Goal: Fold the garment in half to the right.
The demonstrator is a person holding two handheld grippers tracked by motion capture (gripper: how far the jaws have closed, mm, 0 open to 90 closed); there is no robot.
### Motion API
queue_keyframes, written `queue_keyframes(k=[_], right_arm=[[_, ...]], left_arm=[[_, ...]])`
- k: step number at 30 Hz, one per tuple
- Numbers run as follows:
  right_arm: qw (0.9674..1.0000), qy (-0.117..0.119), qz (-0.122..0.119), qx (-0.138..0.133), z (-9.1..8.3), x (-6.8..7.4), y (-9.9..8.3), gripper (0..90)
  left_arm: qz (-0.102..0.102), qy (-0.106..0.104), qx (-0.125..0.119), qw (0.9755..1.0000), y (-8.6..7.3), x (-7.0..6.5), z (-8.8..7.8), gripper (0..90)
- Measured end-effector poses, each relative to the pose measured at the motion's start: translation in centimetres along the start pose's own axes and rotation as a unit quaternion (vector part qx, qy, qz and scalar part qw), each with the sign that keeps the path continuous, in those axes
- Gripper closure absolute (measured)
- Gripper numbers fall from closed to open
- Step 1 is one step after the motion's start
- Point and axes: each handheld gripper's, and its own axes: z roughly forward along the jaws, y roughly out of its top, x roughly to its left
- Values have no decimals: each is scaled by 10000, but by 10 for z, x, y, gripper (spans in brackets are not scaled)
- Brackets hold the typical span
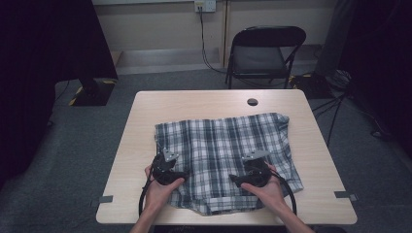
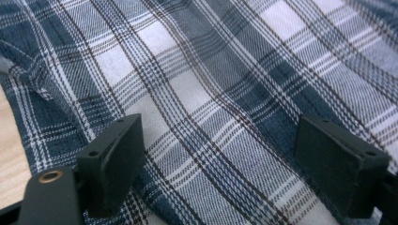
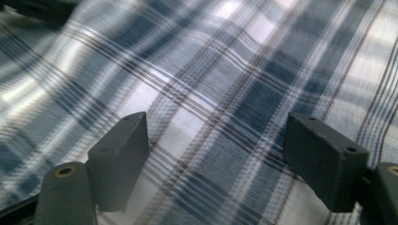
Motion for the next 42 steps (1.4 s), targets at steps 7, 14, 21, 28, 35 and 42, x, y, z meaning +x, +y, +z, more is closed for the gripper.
queue_keyframes(k=[7,14,21,28,35,42], right_arm=[[9990,-326,-262,147,1,6,-6,238],[9986,-331,-292,292,-6,11,-12,238],[9986,-269,-232,400,-16,6,-18,240],[9989,-234,-148,382,-25,0,-27,242],[9989,-237,-121,395,-34,-2,-36,242],[9989,-230,-78,400,-42,-4,-44,242]], left_arm=[[17,-71,-105,9999,-5,0,-2,147],[101,-179,-99,9997,-5,-5,-1,132],[175,-242,-105,9995,-1,-15,4,118],[206,-318,-93,9992,-1,-27,4,113],[273,-404,-90,9988,1,-37,5,111],[325,-477,-70,9983,0,-45,4,105]])
